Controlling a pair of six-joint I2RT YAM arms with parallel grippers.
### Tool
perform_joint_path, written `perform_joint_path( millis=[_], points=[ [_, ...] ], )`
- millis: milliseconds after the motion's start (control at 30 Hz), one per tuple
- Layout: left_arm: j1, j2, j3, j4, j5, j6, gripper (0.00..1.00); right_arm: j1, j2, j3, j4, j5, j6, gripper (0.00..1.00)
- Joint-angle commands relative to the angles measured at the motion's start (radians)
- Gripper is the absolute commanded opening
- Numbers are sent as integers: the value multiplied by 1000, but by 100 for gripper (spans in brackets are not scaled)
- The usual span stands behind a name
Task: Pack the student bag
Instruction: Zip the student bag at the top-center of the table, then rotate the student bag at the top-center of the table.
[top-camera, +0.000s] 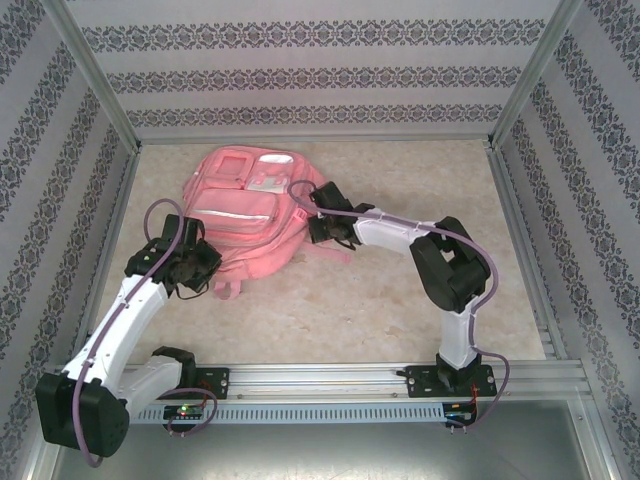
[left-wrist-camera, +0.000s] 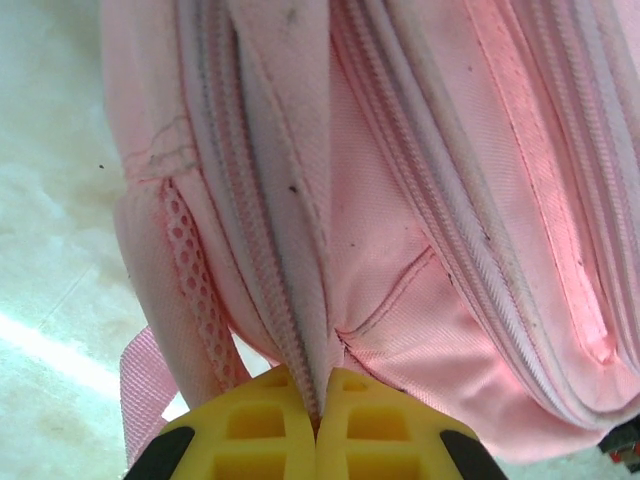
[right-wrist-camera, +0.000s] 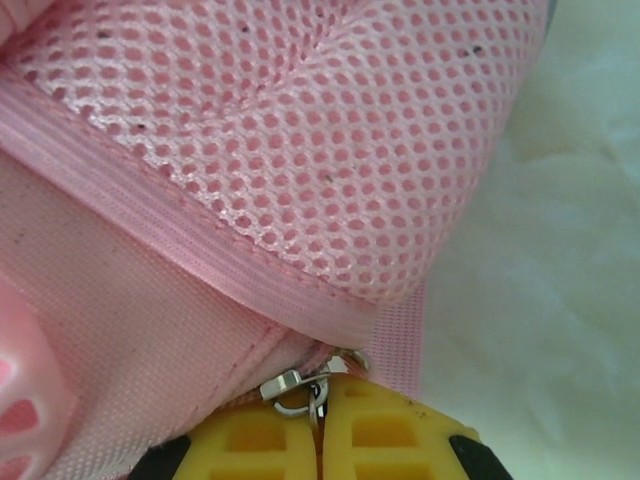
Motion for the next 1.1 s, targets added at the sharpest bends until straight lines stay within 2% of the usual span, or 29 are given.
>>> perform_joint_path(
  millis=[0,133,200,300,467,567,733,900,967,1033,1067],
  points=[
    [52,-43,8,-167,-118,87,0,-137,42,54,-33,179,38,0],
    [52,-36,3,-132,-65,95,0,-160,36,54,-18,113,45,0],
    [50,-35,-20,-71,-3,76,0,-155,25,58,-22,59,41,2],
    [43,-41,-57,7,54,12,0,-142,-22,33,-22,51,52,45],
    [-15,-40,-69,38,27,-78,0,-152,-157,-52,-27,76,73,53],
    [-83,-29,-74,81,-4,-148,0,-167,-254,-113,-30,110,64,56],
    [-269,69,-50,226,-57,-285,0,-202,-403,-203,-37,118,58,62],
    [-428,268,113,262,-93,-282,0,-230,-525,-274,-28,112,50,70],
    [-477,353,184,259,-90,-257,0,-244,-566,-296,-23,107,47,78],
    [-514,419,243,257,-81,-231,15,-260,-603,-315,-23,113,57,91],
    [-527,444,272,253,-77,-215,30,-272,-624,-331,-14,108,65,98]
  ],
)
